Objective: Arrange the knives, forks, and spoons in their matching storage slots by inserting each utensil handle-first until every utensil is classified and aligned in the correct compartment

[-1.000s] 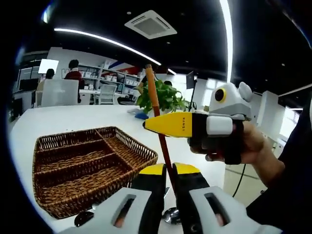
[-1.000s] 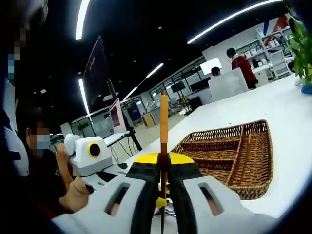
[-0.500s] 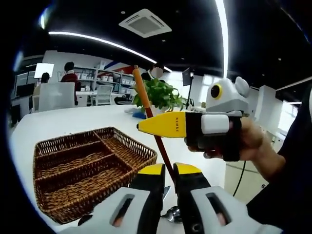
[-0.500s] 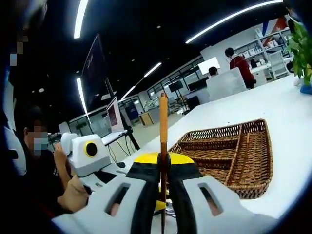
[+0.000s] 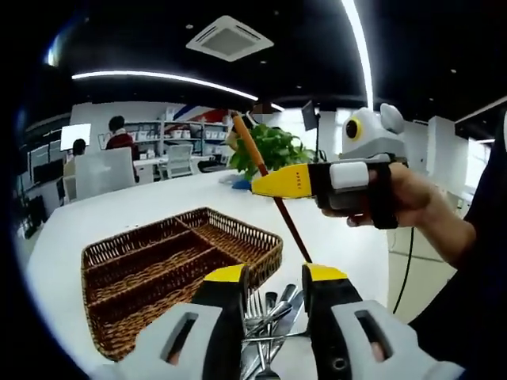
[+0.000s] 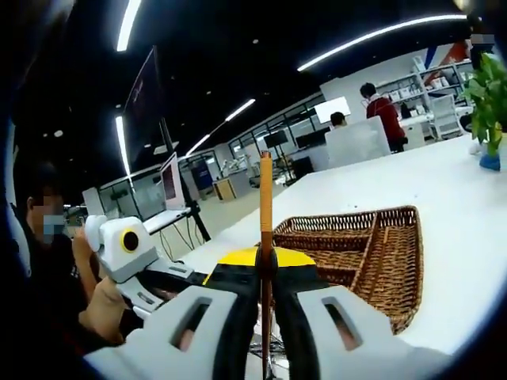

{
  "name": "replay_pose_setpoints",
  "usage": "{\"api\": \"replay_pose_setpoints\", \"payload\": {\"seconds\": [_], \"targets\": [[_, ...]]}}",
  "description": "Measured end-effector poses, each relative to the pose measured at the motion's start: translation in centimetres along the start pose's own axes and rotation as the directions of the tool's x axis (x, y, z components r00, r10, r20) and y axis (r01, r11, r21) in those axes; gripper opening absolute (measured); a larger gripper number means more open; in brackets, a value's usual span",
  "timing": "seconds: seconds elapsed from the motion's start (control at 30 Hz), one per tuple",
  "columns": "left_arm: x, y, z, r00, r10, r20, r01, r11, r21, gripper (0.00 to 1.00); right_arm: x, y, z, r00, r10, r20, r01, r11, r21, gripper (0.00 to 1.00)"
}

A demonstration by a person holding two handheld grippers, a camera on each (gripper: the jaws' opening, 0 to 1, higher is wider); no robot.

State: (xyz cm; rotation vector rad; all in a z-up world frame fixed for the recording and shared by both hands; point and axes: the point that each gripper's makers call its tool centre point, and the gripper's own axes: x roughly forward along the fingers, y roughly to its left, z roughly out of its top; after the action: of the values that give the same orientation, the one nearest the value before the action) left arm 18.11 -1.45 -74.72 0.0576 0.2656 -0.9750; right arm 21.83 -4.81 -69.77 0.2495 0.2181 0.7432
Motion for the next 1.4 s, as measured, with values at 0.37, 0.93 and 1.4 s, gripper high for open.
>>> {"api": "replay_pose_setpoints", "payload": {"seconds": [0.37, 0.93, 1.4], "targets": [[-2.6, 4.6, -1.5, 0.992, 0.126, -0.027, -0.125, 0.992, 0.006, 0.45, 0.6, -3.3, 2.6, 0.997, -0.079, 0.022, 0.081, 0.995, -0.053, 0.03], [-6.5, 10.1, -3.8, 0.951, 0.3, -0.072, -0.301, 0.954, -0.008, 0.68, 2.8, -8.6, 5.9, 0.972, -0.233, 0.044, 0.237, 0.961, -0.144, 0.03], [-7.6, 11.5, -3.7, 0.936, 0.344, -0.074, -0.347, 0.938, -0.027, 0.85, 6.0, -12.9, 3.7, 0.941, -0.334, -0.052, 0.321, 0.931, -0.172, 0.04]]}}
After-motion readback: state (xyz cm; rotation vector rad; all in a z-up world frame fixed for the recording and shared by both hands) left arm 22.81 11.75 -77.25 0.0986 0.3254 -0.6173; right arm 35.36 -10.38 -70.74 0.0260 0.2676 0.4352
